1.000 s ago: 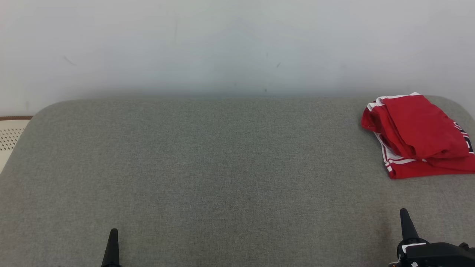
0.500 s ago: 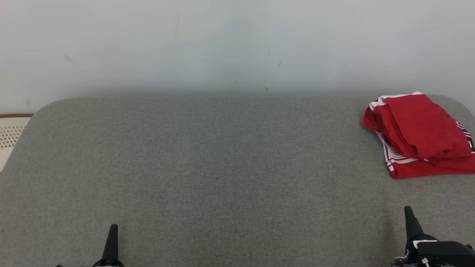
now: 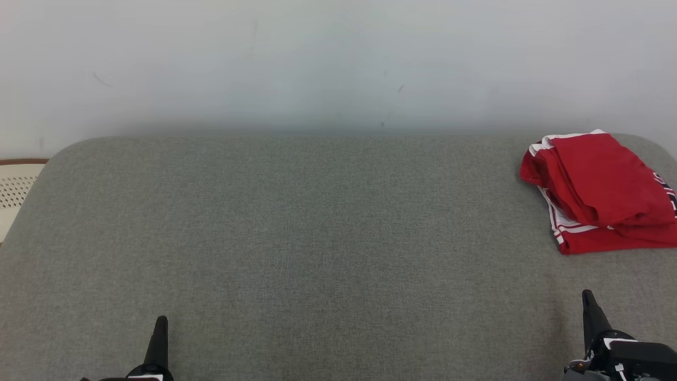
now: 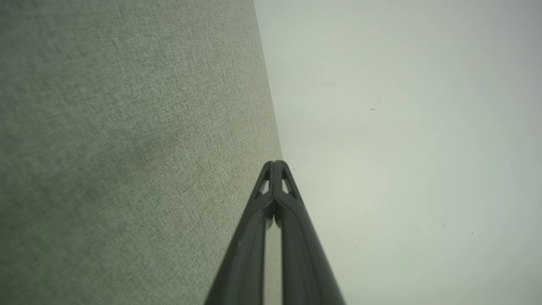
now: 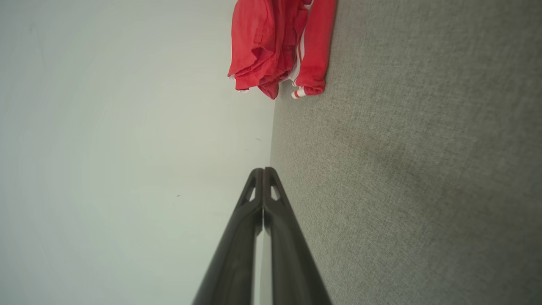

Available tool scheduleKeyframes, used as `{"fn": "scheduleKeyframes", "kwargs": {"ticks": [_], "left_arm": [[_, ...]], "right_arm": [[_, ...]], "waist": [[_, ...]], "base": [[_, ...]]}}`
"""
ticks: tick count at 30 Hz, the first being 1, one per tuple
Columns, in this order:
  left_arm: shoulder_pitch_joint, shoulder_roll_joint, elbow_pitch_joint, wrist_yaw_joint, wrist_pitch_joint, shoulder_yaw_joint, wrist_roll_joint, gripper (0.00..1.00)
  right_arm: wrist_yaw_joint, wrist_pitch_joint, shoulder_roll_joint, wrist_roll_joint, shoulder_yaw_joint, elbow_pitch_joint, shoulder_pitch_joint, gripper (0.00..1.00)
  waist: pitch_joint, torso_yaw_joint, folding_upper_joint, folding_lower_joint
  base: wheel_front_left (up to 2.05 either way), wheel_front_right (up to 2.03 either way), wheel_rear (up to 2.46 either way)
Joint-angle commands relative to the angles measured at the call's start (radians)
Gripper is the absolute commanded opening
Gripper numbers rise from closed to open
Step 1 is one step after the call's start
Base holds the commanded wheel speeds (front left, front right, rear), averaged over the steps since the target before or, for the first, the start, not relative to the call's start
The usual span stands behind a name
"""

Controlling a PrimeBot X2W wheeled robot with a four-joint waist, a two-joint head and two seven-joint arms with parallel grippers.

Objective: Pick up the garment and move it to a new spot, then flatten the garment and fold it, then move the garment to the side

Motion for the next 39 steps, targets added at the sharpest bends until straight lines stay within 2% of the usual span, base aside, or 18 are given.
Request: {"fn": "scheduleKeyframes", "kwargs": {"ticks": [1,25,39], "left_arm": [[-0.015,0.001,0.005,-0.009,0.006,0.002,-0.022,0.0],[-0.046,0.001,0.045,-0.028,0.043,0.004,-0.204,0.0],[-0.046,0.001,0.044,-0.028,0.041,0.004,-0.2,0.0]], "right_arm": [[0.0,0.006,-0.001,0.019,-0.006,-0.001,-0.009,0.0],[0.0,0.065,0.005,0.199,-0.058,0.014,-0.031,0.0],[0.0,0.067,0.009,0.191,-0.063,0.014,-0.032,0.0]], "waist": [[0.0,0.0,-0.0001,0.0],[0.011,0.007,-0.0001,0.0],[0.011,0.007,-0.0001,0.0]], "base": [[0.0,0.0,0.0],[0.0,0.0,0.0],[0.0,0.0,0.0]]}}
